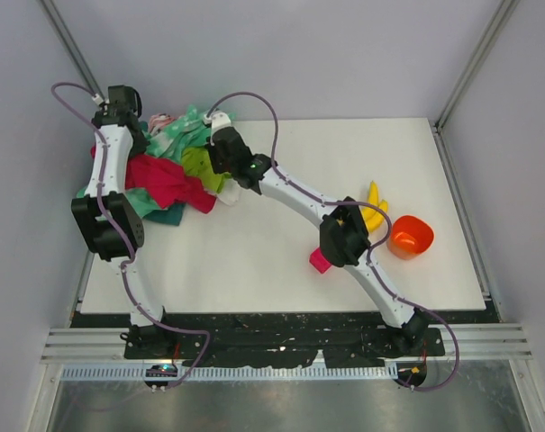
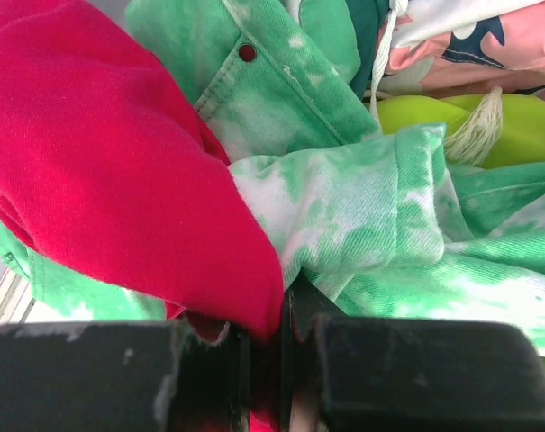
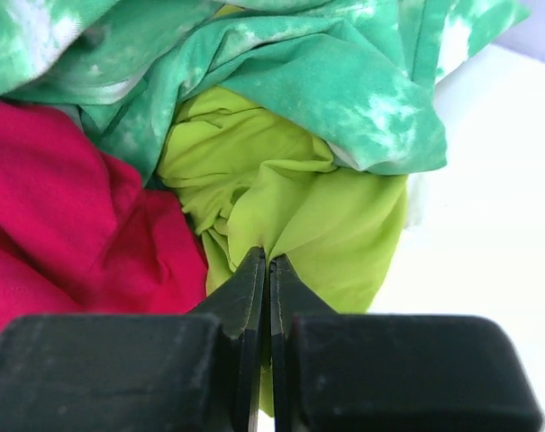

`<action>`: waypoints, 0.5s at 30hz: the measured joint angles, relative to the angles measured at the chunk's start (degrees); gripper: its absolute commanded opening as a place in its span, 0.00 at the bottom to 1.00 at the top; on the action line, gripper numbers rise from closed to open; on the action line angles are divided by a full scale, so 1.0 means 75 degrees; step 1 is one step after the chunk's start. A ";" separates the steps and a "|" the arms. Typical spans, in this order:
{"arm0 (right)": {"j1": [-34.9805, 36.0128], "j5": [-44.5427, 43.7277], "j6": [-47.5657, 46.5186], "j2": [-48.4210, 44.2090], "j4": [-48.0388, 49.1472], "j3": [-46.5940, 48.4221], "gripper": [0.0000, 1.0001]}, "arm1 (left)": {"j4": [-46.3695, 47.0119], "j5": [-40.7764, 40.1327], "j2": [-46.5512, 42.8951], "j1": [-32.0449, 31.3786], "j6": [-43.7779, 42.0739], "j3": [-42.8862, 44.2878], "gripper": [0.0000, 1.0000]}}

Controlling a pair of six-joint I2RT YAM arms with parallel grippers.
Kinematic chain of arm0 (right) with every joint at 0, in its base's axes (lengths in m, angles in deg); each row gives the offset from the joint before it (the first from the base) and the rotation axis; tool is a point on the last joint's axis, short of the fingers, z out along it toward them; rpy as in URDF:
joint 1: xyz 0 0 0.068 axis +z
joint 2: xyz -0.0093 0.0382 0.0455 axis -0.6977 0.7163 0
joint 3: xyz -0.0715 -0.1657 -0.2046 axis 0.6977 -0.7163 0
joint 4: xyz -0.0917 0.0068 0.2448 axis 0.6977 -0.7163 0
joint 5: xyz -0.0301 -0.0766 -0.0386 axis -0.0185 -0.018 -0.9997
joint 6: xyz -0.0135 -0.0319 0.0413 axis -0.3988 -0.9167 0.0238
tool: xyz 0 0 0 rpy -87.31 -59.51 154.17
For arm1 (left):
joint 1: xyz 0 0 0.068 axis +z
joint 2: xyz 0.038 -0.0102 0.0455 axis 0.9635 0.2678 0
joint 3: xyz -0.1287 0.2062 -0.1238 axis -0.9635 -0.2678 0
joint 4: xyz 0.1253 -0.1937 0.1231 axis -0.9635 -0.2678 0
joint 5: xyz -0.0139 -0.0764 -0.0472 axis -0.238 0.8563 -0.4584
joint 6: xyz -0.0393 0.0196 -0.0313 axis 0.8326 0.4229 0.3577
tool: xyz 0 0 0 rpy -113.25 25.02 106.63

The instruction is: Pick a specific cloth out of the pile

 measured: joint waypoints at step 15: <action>0.0026 0.0323 -0.2646 -0.3579 0.0332 0.0230 0.05 | -0.0554 -0.0111 0.1230 0.0000 0.0157 0.0708 0.00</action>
